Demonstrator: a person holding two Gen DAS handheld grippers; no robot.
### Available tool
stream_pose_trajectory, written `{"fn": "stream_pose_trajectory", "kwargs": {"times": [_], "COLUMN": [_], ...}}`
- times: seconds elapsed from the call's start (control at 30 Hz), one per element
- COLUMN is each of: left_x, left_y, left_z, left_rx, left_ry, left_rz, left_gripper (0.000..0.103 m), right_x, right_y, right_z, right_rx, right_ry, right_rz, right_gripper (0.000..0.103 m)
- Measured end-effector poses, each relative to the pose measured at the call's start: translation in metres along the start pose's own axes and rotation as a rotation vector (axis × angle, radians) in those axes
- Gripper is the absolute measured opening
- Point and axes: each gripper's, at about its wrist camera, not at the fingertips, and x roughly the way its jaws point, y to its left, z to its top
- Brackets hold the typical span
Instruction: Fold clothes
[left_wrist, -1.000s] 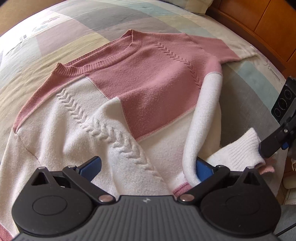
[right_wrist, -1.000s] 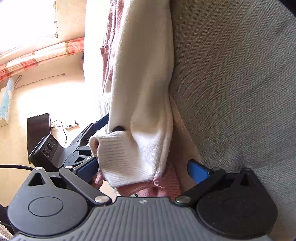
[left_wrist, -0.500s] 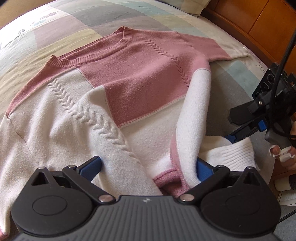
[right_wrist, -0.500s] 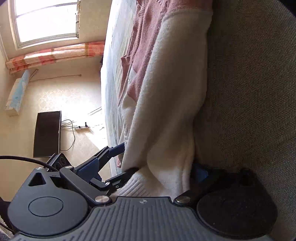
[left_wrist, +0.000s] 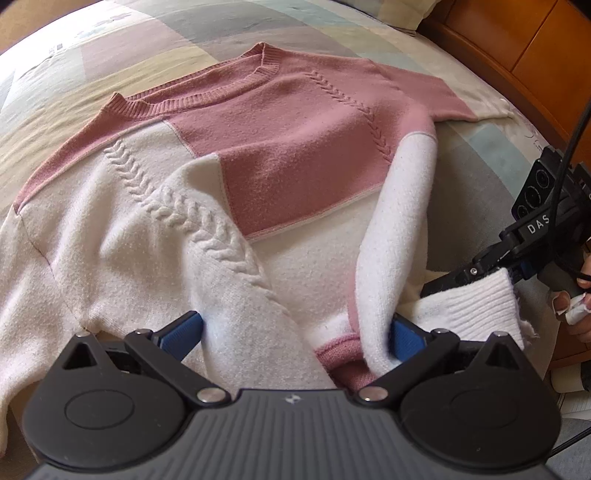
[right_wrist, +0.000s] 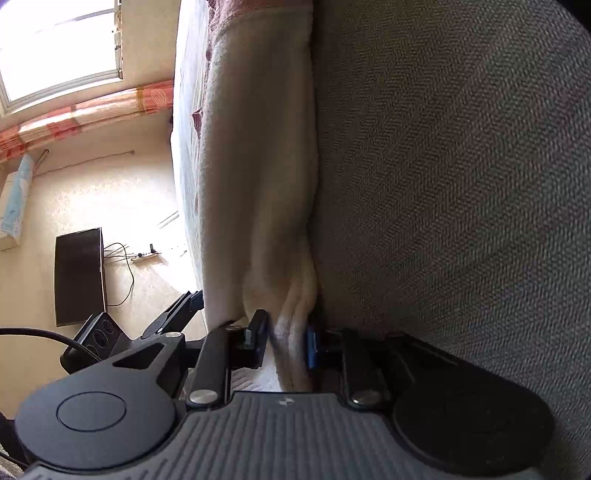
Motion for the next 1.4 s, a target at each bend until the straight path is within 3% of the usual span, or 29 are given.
{"fn": "stream_pose_trajectory", "kwargs": {"times": [0.1, 0.33, 0.47, 0.6, 0.87, 1.03, 1.17, 1.27, 1.33, 1.4], "left_x": [-0.006, -0.035, -0.043, -0.042, -0.036, -0.033, -0.031, -0.030, -0.030, -0.030], "left_y": [-0.004, -0.021, -0.030, -0.039, -0.048, -0.050, -0.051, -0.051, -0.051, -0.050], "left_z": [0.004, 0.016, 0.019, 0.017, 0.013, 0.016, 0.018, 0.018, 0.018, 0.016], "left_rx": [0.019, 0.042, 0.014, 0.021, 0.018, 0.029, 0.036, 0.035, 0.034, 0.024], "left_ry": [-0.001, -0.053, -0.065, -0.048, -0.012, -0.004, 0.002, 0.004, 0.003, 0.005], "left_rz": [0.011, -0.027, -0.054, -0.061, -0.052, -0.049, -0.047, -0.044, -0.043, -0.040], "left_gripper": [0.102, 0.102, 0.102, 0.102, 0.102, 0.102, 0.102, 0.102, 0.102, 0.102], "right_x": [0.009, -0.026, -0.063, -0.096, -0.132, -0.183, -0.191, -0.184, -0.189, -0.195], "right_y": [0.010, 0.040, 0.061, 0.081, 0.108, 0.070, 0.050, 0.035, 0.036, 0.038], "right_z": [-0.002, -0.017, -0.024, -0.029, -0.040, -0.064, -0.070, -0.072, -0.072, -0.066], "right_rx": [-0.040, -0.106, -0.129, -0.175, -0.246, -0.288, -0.259, -0.197, -0.196, -0.195], "right_ry": [0.020, -0.002, -0.048, -0.087, -0.073, -0.049, 0.008, 0.048, 0.013, -0.043], "right_rz": [-0.074, -0.208, -0.204, -0.277, -0.512, -0.593, -0.657, -0.753, -0.785, -0.760], "right_gripper": [0.015, 0.015, 0.015, 0.014, 0.014, 0.014, 0.014, 0.016, 0.020, 0.024]}}
